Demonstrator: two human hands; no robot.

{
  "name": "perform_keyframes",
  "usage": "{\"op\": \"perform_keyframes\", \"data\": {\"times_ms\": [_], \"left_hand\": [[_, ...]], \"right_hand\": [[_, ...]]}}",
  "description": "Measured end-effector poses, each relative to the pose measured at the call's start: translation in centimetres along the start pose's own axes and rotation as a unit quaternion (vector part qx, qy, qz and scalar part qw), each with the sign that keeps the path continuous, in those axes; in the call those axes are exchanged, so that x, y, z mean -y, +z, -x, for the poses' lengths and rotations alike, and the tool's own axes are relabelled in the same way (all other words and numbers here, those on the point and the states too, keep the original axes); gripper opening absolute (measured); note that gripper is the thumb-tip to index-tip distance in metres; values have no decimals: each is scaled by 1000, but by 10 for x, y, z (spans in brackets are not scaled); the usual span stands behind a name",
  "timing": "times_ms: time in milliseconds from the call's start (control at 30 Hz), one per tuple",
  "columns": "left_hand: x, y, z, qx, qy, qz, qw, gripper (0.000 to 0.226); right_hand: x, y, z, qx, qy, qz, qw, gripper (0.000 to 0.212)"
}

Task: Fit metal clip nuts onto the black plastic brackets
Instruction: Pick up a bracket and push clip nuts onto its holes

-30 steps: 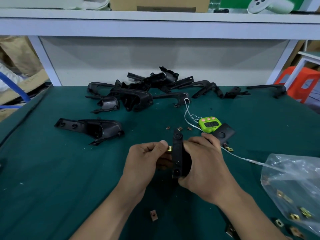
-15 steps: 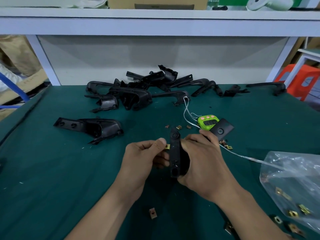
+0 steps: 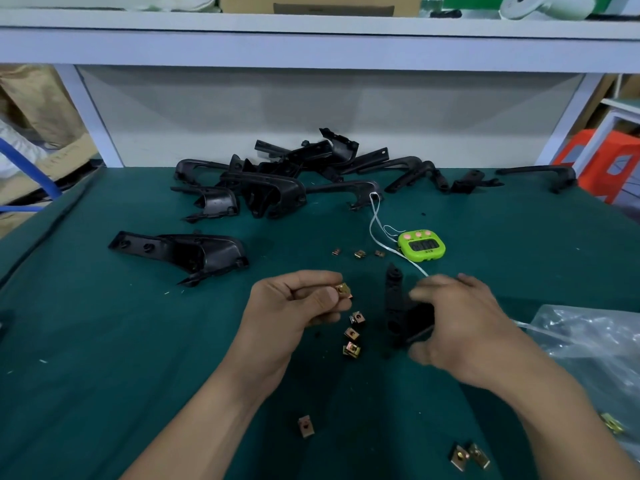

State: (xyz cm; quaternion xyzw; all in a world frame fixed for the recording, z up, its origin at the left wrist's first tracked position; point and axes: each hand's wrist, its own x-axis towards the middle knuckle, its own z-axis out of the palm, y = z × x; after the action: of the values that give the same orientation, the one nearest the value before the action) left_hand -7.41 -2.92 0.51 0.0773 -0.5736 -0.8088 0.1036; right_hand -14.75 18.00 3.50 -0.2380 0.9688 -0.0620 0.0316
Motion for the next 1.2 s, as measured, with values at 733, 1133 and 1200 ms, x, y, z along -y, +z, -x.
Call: {"op": "perform_keyframes", "data": {"times_ms": [733, 1133, 1200], "left_hand": [[1, 10, 7, 52, 45, -81, 994, 29], [-1, 10, 9, 36, 103, -112, 988, 13], [0, 9, 8, 38, 99, -111, 988, 13]], "right_hand": [[40, 6, 8, -85, -57, -595, 797, 20], [44, 7, 9, -63, -6, -634, 770, 19], [47, 8, 11, -50, 3, -641, 766, 21]]}}
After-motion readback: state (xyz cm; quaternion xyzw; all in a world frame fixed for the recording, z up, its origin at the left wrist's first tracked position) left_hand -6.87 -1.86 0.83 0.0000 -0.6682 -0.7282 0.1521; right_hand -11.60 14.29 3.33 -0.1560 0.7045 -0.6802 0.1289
